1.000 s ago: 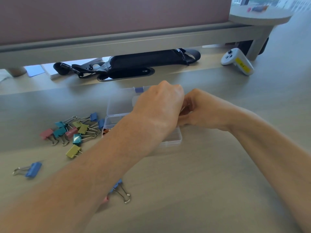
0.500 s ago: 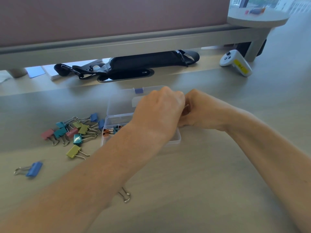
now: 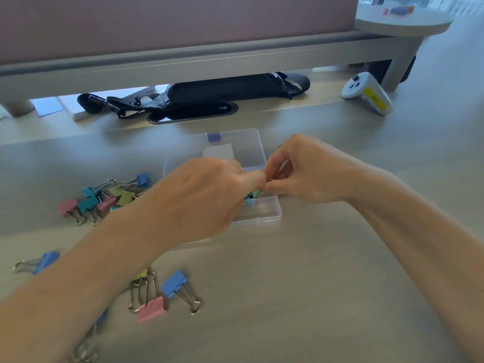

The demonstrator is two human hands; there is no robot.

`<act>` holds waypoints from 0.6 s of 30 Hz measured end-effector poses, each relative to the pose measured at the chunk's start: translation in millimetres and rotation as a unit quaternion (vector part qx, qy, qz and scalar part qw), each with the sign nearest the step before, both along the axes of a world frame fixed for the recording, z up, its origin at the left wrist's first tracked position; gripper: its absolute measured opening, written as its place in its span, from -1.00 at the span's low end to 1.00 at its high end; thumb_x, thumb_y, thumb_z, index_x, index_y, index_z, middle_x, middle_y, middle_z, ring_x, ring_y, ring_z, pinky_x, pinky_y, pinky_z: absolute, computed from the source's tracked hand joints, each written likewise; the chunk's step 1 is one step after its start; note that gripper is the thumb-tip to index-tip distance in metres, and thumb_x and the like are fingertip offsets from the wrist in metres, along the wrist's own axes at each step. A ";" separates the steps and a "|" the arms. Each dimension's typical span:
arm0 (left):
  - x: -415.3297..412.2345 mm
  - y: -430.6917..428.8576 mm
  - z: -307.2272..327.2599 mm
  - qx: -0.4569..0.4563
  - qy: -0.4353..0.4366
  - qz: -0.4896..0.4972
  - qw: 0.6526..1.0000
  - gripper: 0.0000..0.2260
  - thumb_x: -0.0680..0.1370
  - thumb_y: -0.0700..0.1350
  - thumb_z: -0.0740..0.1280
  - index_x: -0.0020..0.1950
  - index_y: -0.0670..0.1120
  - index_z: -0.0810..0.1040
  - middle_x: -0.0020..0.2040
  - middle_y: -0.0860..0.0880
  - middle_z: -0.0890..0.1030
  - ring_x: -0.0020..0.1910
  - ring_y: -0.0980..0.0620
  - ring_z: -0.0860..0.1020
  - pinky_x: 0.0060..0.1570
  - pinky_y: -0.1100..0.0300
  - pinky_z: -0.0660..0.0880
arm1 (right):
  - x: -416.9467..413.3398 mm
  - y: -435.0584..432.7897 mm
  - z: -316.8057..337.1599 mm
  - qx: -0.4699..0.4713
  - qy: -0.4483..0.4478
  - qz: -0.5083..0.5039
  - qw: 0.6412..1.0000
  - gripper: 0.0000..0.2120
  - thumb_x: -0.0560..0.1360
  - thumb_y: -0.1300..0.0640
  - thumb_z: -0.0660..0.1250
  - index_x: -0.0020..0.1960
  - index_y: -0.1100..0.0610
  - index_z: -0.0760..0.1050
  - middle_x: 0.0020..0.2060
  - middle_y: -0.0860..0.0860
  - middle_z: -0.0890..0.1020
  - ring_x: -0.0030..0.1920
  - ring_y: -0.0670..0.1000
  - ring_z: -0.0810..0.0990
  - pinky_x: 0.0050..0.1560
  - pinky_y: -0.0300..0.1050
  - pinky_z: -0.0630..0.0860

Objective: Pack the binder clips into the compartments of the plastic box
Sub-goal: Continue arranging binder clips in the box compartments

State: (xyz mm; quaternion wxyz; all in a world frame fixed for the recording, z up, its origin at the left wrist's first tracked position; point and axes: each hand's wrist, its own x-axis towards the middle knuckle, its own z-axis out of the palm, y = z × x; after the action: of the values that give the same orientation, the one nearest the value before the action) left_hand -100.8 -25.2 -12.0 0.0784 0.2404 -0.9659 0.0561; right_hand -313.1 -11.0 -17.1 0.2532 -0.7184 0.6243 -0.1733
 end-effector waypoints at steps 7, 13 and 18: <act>22.6 -2.0 -2.3 0.153 0.126 0.056 0.979 -0.65 0.63 -0.20 0.31 0.36 0.14 0.51 0.14 0.13 0.64 0.06 0.19 0.59 0.04 0.28 0.53 | -1.2 0.3 -1.5 -0.002 -0.005 -0.004 1.000 -0.96 0.47 0.05 0.58 -0.15 -0.07 0.75 -0.30 -0.16 0.71 -0.28 -0.27 0.62 -0.30 -0.49 0.43; 81.7 2.5 24.5 0.293 0.115 0.114 0.942 -0.88 0.53 -0.03 0.46 0.01 0.20 0.68 -0.17 0.14 0.68 -0.18 0.03 0.64 -0.16 0.05 0.62 | 0.4 -0.4 0.8 0.006 0.002 -0.007 1.000 -0.92 0.45 0.02 0.57 -0.21 -0.11 0.73 -0.31 -0.15 0.70 -0.28 -0.21 0.64 -0.25 -0.39 0.45; 88.8 23.9 27.6 0.379 -0.004 0.182 0.907 -0.96 0.47 0.04 0.49 -0.09 0.18 0.72 -0.15 0.10 0.70 -0.29 0.17 0.57 -0.18 0.24 0.52 | 0.9 0.1 1.6 0.011 -0.019 -0.006 1.000 -0.92 0.44 0.02 0.58 -0.22 -0.11 0.73 -0.29 -0.05 0.73 -0.23 -0.02 0.69 -0.14 -0.18 0.57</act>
State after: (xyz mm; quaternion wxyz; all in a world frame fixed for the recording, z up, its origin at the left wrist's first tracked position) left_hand -12.0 -1.3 15.6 -0.0335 0.4233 -0.8543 -0.2997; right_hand -312.2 -10.9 -15.5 0.2719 -0.7083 0.6255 -0.1822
